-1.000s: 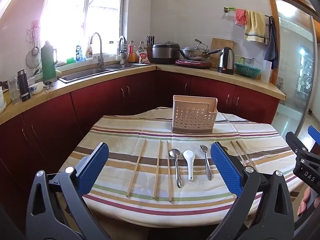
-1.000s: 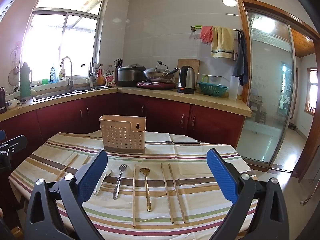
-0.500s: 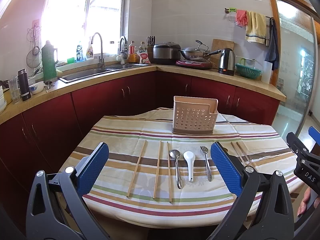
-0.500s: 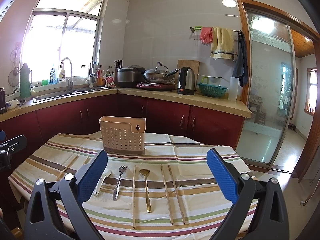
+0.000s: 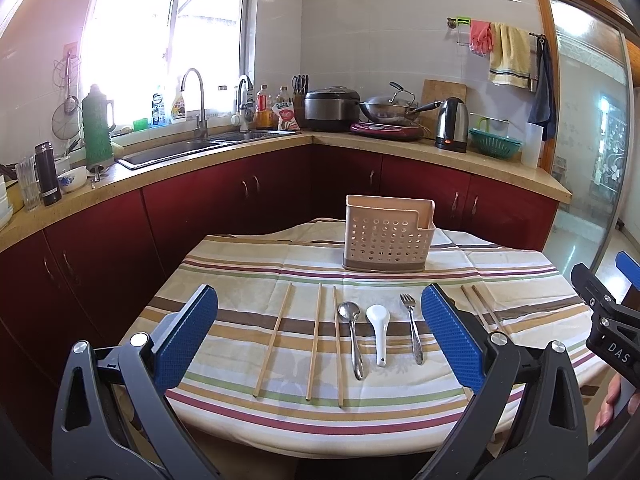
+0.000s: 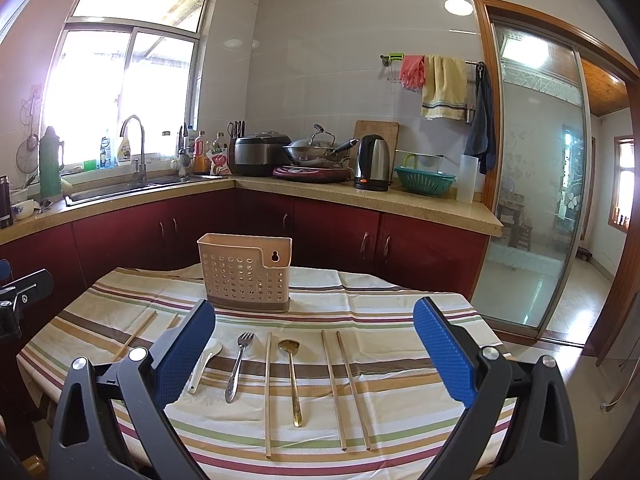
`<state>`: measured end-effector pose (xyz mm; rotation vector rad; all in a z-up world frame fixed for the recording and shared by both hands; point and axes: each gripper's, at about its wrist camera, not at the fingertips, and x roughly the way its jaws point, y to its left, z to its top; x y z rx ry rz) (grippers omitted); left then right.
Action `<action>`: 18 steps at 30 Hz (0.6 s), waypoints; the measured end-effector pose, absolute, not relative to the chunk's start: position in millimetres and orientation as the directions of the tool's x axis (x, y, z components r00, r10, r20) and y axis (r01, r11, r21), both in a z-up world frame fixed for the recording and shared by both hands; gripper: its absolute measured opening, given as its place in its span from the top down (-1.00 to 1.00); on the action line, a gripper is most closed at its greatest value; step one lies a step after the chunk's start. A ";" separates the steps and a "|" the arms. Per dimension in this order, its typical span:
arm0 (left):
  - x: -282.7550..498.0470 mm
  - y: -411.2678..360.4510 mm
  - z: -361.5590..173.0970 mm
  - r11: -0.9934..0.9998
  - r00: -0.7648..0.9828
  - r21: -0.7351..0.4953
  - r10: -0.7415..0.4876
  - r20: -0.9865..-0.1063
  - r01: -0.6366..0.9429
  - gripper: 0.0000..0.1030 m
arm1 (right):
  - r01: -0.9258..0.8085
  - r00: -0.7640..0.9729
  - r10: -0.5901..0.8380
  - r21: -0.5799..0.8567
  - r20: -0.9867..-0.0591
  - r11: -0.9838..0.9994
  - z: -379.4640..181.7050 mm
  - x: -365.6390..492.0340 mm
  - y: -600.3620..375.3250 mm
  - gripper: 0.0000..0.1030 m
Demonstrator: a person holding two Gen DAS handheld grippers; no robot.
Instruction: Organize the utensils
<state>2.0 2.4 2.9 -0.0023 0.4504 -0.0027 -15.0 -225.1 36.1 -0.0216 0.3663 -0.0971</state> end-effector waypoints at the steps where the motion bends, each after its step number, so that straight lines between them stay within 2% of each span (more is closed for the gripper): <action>1: 1.9 2.1 2.6 1.000 0.900 -0.001 -0.002 -0.435 0.001 -0.93 | 0.091 0.929 -0.099 -0.039 -0.357 0.995 36.0 -15.0 -225.1 -0.89; 18: 2.1 2.2 2.4 1.000 0.901 -0.002 -0.002 -0.434 0.001 -0.93 | 0.091 0.929 -0.099 -0.040 -0.356 0.995 34.7 -14.9 -223.5 -0.89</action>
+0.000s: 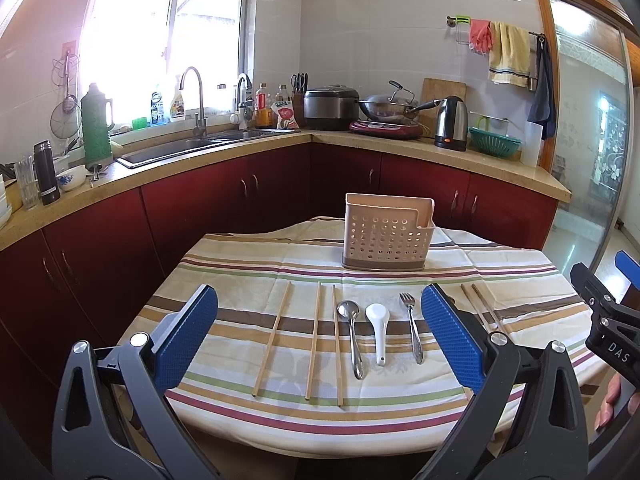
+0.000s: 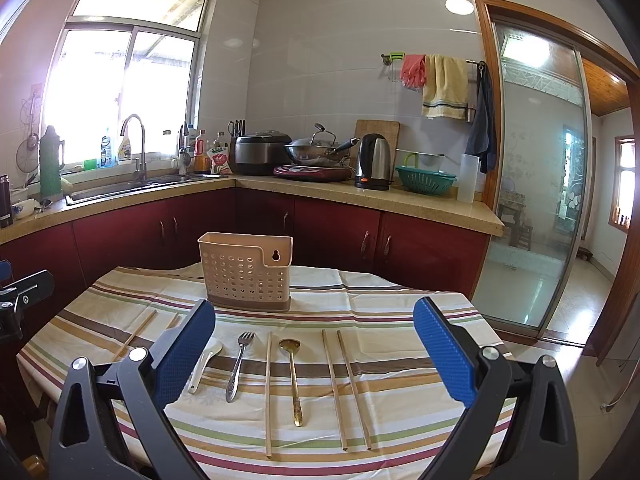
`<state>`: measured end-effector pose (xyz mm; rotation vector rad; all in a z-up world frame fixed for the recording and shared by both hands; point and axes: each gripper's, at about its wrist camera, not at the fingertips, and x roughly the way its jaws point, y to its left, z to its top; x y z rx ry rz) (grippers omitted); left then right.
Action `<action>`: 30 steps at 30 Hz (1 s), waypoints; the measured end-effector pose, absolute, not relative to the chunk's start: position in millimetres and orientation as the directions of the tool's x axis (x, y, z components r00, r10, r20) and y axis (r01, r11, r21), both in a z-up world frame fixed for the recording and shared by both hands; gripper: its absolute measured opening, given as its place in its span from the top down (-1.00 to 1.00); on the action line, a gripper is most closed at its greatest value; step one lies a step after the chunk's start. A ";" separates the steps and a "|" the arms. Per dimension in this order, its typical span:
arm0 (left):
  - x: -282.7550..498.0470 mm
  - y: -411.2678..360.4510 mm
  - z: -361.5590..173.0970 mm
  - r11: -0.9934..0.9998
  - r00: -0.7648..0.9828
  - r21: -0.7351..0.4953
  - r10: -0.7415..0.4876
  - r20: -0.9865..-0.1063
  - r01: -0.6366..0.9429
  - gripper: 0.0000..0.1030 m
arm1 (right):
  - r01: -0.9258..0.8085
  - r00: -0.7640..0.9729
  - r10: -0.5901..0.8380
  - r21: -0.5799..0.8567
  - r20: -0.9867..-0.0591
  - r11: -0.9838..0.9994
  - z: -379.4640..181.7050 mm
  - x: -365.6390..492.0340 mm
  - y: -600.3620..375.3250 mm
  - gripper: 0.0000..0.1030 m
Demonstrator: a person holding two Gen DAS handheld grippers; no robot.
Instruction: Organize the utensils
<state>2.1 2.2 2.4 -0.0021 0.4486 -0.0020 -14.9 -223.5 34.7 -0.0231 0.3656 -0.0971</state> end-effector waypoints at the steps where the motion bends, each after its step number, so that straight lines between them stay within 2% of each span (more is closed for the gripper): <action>1: 2.1 2.0 2.4 1.000 0.901 -0.002 -0.001 -0.434 0.000 -0.93 | 0.091 0.930 -0.099 -0.040 -0.355 0.995 34.6 -15.0 -223.6 -0.89; 30: 2.1 -0.7 -0.4 1.000 0.897 -0.003 -0.005 -0.443 0.004 -0.93 | 0.089 0.928 -0.098 -0.039 -0.360 0.995 34.9 -11.2 -223.6 -0.89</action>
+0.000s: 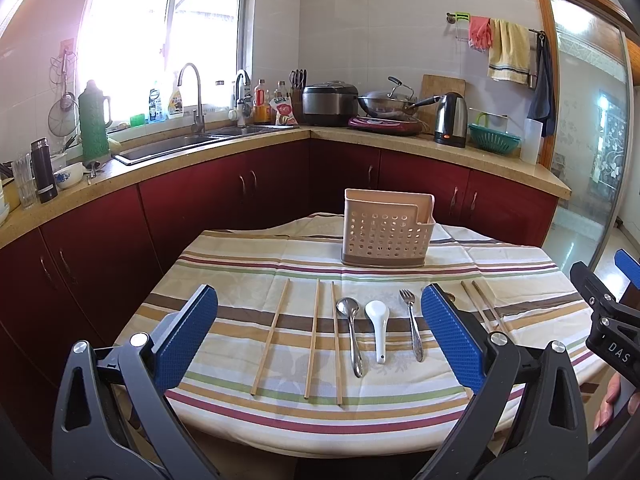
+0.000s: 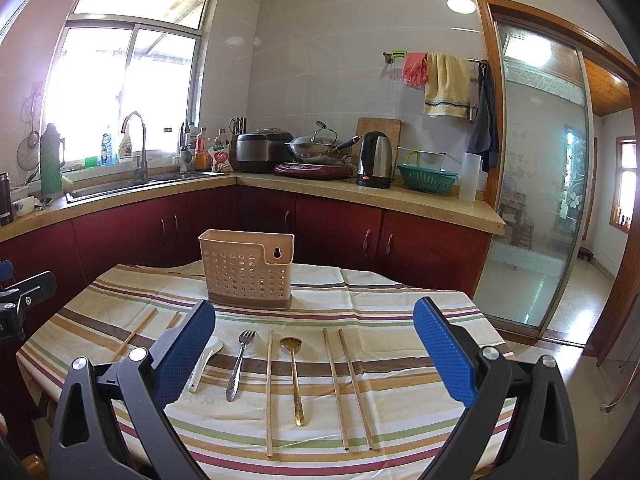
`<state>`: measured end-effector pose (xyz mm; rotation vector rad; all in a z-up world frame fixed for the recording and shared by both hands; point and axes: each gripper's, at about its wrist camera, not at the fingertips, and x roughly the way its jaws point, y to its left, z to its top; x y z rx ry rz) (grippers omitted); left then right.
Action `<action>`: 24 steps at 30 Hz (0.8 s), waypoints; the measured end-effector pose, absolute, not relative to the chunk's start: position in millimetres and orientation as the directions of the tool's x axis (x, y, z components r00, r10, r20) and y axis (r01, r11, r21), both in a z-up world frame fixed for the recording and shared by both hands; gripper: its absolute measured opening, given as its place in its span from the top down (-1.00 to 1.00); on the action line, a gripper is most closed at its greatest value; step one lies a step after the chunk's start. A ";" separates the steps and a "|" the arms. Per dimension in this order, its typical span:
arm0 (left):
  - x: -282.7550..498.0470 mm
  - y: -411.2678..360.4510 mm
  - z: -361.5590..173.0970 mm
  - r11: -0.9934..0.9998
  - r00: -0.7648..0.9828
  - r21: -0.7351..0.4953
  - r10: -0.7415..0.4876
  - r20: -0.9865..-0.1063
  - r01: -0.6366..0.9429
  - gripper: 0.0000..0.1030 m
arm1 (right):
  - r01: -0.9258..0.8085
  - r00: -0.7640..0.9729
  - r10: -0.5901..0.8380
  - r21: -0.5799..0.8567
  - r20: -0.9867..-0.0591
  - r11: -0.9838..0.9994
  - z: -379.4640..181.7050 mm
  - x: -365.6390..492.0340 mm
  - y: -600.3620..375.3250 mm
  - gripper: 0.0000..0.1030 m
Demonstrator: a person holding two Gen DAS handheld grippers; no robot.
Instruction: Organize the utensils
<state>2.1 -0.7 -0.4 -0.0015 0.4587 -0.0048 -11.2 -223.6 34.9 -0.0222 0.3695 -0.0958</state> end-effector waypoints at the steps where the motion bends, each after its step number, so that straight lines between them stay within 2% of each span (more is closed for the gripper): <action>1: 2.3 -1.0 -1.5 1.000 0.896 -0.003 -0.006 -0.444 0.005 -0.93 | 0.089 0.928 -0.097 -0.039 -0.360 0.995 34.1 -11.1 -222.9 -0.89; 14: 14.9 1.2 -17.7 1.000 0.901 0.029 0.020 -0.434 -0.009 -0.93 | 0.079 0.922 -0.083 -0.025 -0.379 0.997 16.2 0.9 -221.9 -0.89; 20: 35.4 13.5 -37.6 0.999 0.881 0.031 0.029 -0.471 -0.016 -0.93 | 0.069 0.913 -0.070 -0.017 -0.402 0.997 -4.4 12.6 -229.0 -0.89; 24: 52.4 25.4 -71.5 0.998 0.846 0.051 0.052 -0.531 -0.030 -0.93 | 0.076 0.903 -0.086 -0.039 -0.422 0.996 -30.5 22.2 -235.8 -0.89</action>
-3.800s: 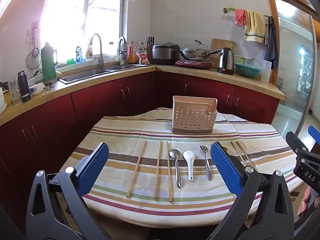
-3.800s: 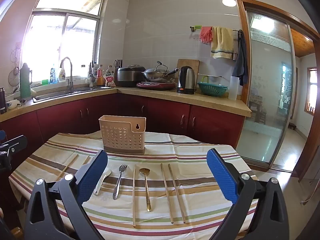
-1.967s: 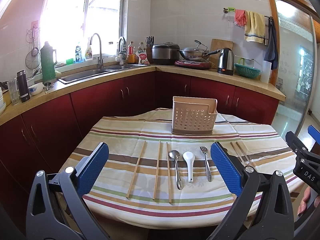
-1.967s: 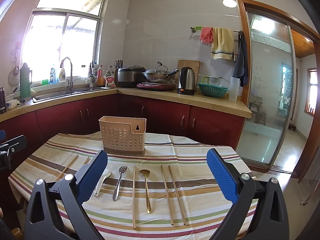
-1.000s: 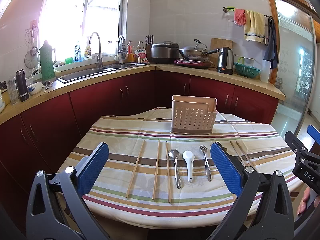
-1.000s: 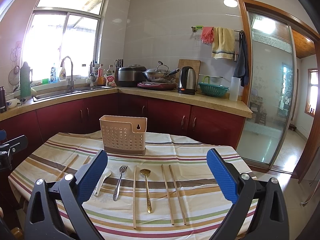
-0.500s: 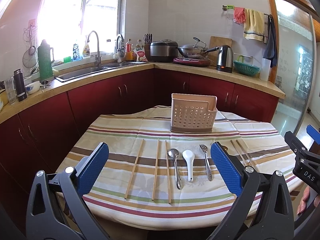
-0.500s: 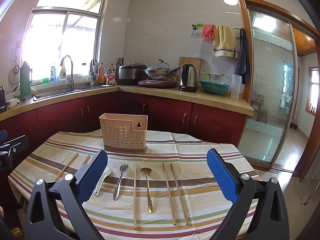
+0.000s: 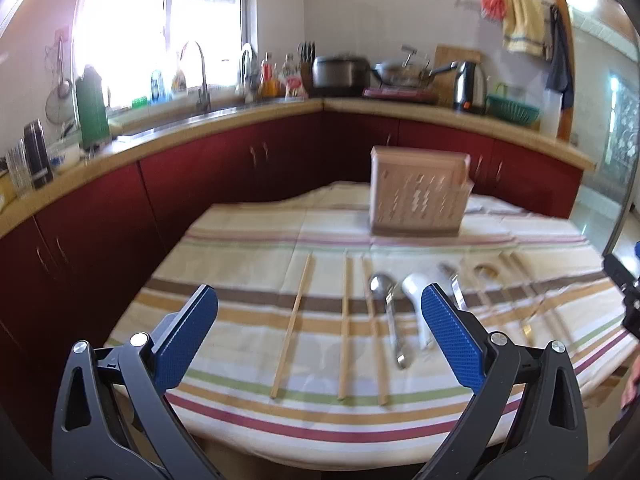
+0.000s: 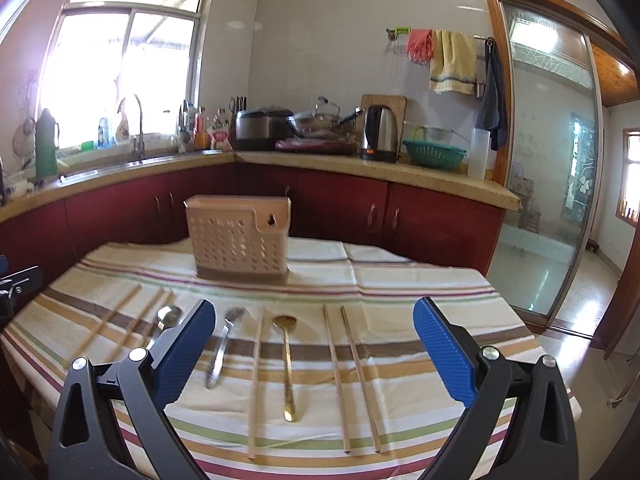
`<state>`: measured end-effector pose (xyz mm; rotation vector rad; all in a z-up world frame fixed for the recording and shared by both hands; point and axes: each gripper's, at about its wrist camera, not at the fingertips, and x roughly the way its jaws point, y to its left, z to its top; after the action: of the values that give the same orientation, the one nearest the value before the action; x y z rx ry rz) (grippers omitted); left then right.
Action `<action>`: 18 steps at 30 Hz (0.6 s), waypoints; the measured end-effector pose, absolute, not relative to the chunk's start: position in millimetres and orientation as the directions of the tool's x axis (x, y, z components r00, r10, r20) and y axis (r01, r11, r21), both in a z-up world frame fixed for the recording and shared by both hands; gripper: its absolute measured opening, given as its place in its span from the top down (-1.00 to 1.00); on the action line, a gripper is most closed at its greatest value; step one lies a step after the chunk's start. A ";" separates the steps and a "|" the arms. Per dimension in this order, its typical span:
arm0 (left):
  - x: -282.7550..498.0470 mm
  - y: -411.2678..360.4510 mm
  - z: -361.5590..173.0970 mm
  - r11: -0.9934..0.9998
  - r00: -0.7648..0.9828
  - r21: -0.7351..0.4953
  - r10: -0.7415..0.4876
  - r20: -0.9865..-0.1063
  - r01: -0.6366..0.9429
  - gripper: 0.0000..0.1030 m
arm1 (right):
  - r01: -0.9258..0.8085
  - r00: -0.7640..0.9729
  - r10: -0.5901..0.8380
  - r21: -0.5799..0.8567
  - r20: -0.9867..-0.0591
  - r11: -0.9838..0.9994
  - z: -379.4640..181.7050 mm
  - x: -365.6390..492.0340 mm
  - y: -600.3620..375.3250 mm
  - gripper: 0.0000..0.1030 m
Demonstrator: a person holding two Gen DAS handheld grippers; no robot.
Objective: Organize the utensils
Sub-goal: 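Lower the left tool to one wooden chopstick while the right tool lowers to another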
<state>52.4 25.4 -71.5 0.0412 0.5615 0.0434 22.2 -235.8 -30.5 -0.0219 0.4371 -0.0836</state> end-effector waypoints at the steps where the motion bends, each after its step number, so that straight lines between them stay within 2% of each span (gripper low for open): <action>1: 55.4 27.9 -79.5 0.998 0.836 0.057 0.061 -0.545 -0.036 -0.93 | 0.080 0.898 -0.089 -0.040 -0.432 0.996 -38.9 24.8 -238.5 -0.89; 6: 71.6 50.1 -134.8 0.996 0.759 0.059 0.084 -0.646 -0.061 -0.92 | 0.104 0.868 -0.098 -0.015 -0.486 0.994 -76.8 33.7 -256.5 -0.87; 9: 75.0 64.9 -158.4 0.994 0.732 0.063 0.105 -0.673 -0.084 -0.91 | 0.113 0.849 -0.101 -0.009 -0.519 0.994 -94.7 37.3 -265.4 -0.87; 11: 79.6 74.3 -169.0 0.993 0.713 0.061 0.113 -0.692 -0.098 -0.84 | 0.118 0.839 -0.102 -0.005 -0.535 0.993 -104.3 38.0 -270.0 -0.87; 13: 81.2 83.5 -179.9 0.994 0.697 0.040 0.100 -0.710 -0.103 -0.64 | 0.123 0.832 -0.098 0.009 -0.547 0.992 -111.1 37.5 -273.7 -0.86; 18: 81.5 87.8 -190.7 0.995 0.677 0.044 0.097 -0.730 -0.095 -0.49 | 0.114 0.826 -0.088 0.011 -0.557 0.993 -119.2 35.5 -275.3 -0.82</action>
<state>81.5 87.8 -190.7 0.0022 0.8205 0.1078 35.5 -275.3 -119.2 0.0439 0.5901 -0.1073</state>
